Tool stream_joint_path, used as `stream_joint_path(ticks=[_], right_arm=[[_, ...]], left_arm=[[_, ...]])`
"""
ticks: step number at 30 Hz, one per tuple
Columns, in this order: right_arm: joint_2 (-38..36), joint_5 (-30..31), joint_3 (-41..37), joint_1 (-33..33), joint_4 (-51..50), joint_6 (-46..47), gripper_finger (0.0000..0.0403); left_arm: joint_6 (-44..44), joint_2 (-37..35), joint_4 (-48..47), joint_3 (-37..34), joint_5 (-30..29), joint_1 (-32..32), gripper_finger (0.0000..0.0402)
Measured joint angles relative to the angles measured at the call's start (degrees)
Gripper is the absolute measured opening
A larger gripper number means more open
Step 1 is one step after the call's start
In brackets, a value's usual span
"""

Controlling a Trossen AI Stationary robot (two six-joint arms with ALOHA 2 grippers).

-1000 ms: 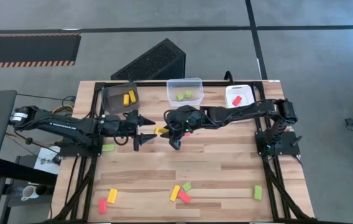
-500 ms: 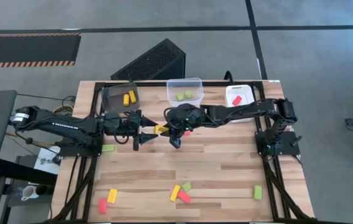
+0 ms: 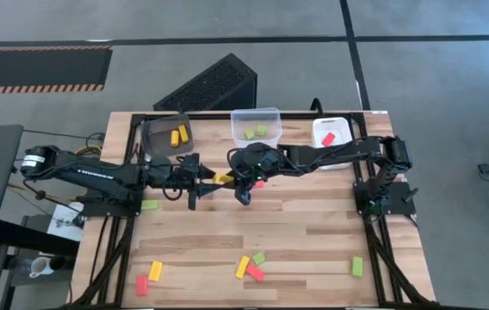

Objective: Sort & place blocks by color
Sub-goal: Put the yellow block into the black bin

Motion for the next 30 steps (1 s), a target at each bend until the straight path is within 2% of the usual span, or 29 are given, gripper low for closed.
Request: stream_joint_path(ticks=[4, 9, 20, 26, 30], right_arm=[[0.0, -0.2, 0.0, 0.0, -0.3, 0.3, 0.0136], [0.0, -0.2, 0.0, 0.0, -0.4, 0.3, 0.0135], [-0.8, 0.1, 0.0, -1.7, -2.9, -0.2, 0.0282], [-4.9, 0.1, 0.0, -3.6, -6.2, -0.6, 0.0303], [-7.5, 1.9, 0.0, -5.0, -8.1, -1.7, 0.0304]], left_arm=[[0.4, 0.0, 0.0, 0.0, 0.3, 0.2, 0.0099], [-0.1, 0.0, 0.0, 0.0, 1.0, 1.1, 0.0098], [-2.7, -0.6, -1.6, 0.0, 1.0, 4.3, 0.0097], [-2.6, -5.9, -9.6, 0.1, 0.7, 8.2, 0.0097], [-3.3, -11.7, -17.0, 0.1, -2.0, 12.0, 0.0097]])
